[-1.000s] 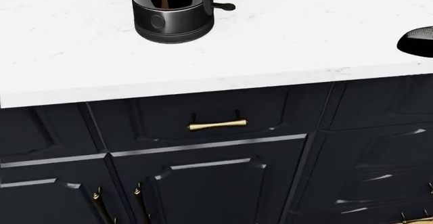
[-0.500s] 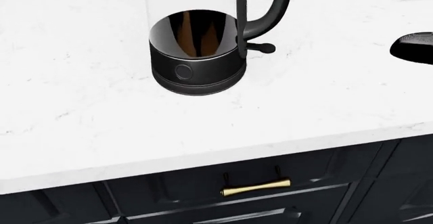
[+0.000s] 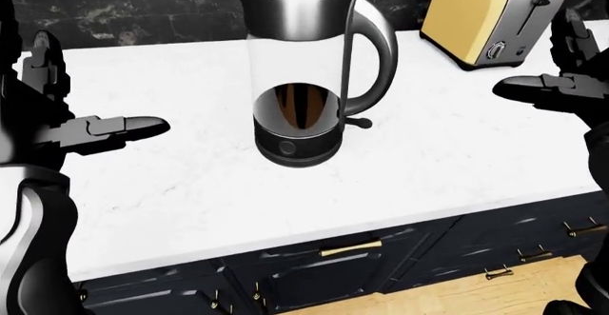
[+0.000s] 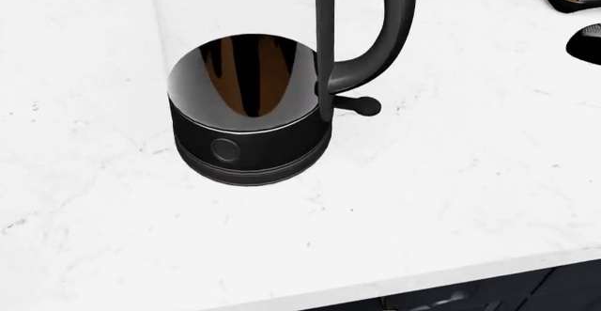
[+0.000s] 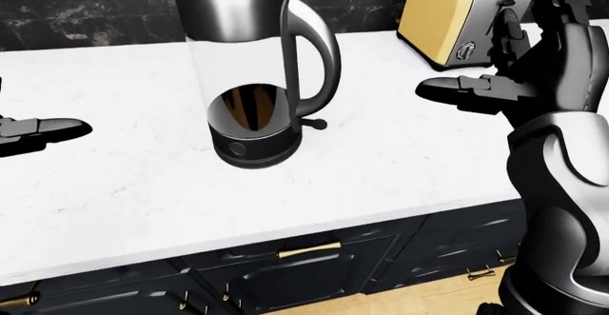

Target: Press down the lever to turn on the electric kettle.

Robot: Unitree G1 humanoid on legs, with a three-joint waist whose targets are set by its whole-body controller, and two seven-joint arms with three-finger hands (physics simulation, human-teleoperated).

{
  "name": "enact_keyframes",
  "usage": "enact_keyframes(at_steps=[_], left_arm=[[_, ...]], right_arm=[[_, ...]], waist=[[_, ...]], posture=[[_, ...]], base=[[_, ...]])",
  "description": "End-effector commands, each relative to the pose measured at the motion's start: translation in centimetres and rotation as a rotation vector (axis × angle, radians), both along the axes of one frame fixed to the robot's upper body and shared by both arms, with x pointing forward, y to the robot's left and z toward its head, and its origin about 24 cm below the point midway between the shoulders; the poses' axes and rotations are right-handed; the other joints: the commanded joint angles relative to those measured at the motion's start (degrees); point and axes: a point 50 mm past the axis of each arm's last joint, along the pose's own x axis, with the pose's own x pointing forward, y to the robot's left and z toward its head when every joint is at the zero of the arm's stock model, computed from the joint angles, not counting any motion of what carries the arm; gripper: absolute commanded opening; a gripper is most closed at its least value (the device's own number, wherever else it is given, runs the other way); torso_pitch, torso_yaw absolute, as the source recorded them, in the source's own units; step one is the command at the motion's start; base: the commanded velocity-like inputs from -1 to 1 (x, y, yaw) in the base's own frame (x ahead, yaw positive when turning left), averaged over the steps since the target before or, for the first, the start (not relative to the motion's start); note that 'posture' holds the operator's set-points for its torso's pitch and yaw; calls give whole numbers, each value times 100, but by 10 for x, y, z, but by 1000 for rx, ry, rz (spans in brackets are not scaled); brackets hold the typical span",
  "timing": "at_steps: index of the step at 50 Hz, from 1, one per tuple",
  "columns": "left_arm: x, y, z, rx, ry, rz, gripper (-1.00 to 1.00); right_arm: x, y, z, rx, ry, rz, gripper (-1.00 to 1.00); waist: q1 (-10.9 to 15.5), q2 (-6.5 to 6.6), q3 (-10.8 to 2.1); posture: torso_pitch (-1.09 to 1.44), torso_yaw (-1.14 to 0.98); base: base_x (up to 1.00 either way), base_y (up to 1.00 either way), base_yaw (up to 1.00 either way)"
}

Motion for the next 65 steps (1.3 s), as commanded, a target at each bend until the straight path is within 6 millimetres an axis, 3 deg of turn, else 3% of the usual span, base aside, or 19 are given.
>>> enact_keyframes(at_steps=[1,11,31,45,59,60,62,65], left_arm=[[-6,-1,12,25,-69,4,100],[-7,-2,14,33,-74,5,100],[-6,-1,15,25,-77,8,100],[-6,-1,14,18,-74,9,100],[-6,0,14,17,-73,9,100],[-6,0,14,17,-73,9,100],[-6,0,14,17,-73,9,100],[-6,0,14,16,-74,8,100]], right_arm=[[-6,-1,14,-16,-71,-14,100],[-4,-1,16,-34,-68,-36,100],[40,6,6,-89,39,-21,100],[64,19,6,-131,93,5,100],[63,25,12,-162,43,43,100],[63,25,12,-163,44,45,100],[62,26,13,-168,43,49,100],[62,27,14,-172,41,53,100]], waist=[[1,-5,-121],[-8,21,-70],[30,26,-62],[-12,89,-126],[-83,199,-165],[-87,207,-294],[-105,176,-149],[-143,111,-118]], posture=[[0,0],[0,0],[0,0],[0,0],[0,0],[0,0],[0,0],[0,0]], base=[[0,0,0],[0,0,0],[0,0,0],[0,0,0],[0,0,0],[13,0,0],[21,0,0],[24,0,0]])
